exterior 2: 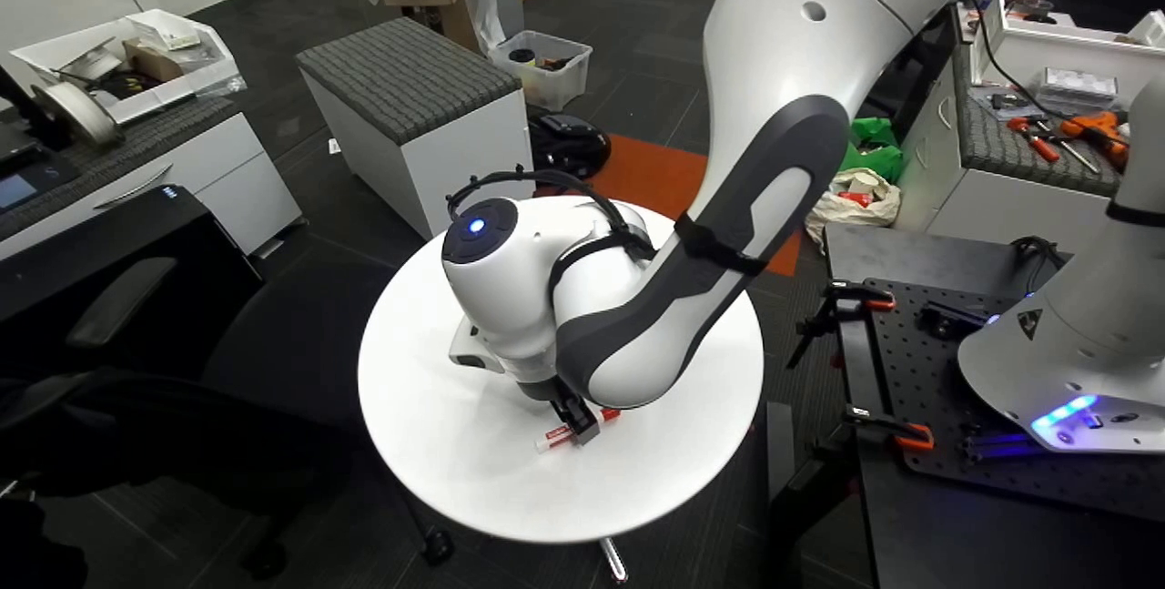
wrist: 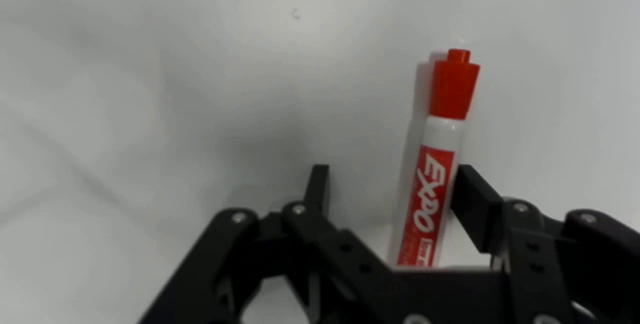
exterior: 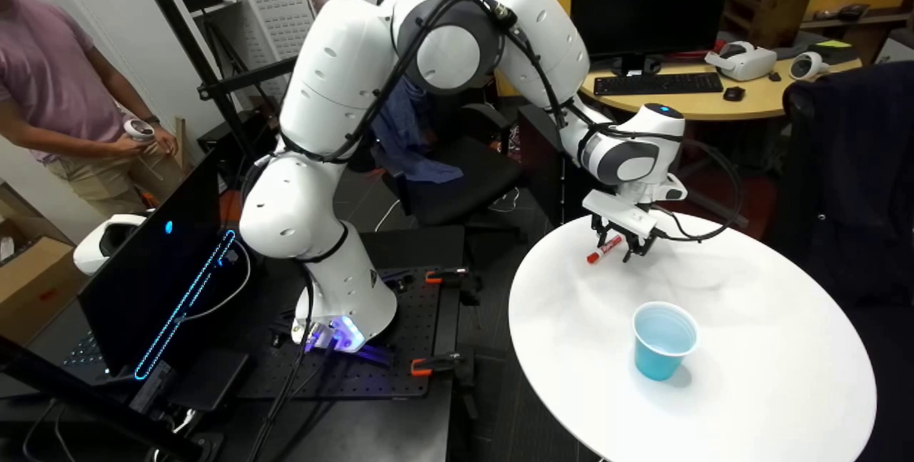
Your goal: Put the marker in the cup
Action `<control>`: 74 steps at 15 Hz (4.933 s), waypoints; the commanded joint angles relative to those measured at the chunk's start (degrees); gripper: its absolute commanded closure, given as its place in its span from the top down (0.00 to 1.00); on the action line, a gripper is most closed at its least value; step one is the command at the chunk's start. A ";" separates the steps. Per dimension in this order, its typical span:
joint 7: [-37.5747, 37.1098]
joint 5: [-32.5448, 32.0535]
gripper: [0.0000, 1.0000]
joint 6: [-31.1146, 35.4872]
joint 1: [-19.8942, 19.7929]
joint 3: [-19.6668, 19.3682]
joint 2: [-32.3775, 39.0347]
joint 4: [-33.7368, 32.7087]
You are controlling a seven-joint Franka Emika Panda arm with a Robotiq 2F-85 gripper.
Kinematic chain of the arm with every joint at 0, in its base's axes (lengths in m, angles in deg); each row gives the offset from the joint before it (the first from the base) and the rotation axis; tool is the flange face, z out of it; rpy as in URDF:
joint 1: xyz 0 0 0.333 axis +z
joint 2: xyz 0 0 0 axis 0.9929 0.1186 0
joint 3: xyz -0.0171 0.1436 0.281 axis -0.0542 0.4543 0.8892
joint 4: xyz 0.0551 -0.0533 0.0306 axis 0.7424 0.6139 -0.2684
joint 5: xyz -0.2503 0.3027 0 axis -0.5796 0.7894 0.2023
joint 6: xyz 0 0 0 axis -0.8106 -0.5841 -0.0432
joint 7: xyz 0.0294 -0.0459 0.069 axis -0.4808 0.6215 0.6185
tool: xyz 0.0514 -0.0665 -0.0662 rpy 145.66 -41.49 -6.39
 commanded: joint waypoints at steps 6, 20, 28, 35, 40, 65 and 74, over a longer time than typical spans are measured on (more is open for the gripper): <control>-3.29 -1.16 0.01 0.53 0.61 -0.48 0.95 -1.66; -15.95 0.01 0.05 8.95 1.10 -1.44 -11.06 7.70; -29.40 -4.25 0.05 3.02 4.34 -5.87 -24.69 16.34; -41.08 -11.65 0.05 -11.75 3.54 -7.29 -32.54 17.65; -43.96 -15.15 0.05 -23.01 1.42 -7.67 -34.41 16.26; -40.43 -30.06 0.05 -51.22 -0.99 -9.07 -15.92 -4.80; -35.00 -35.08 0.05 -59.13 0.93 -8.02 -8.87 -9.22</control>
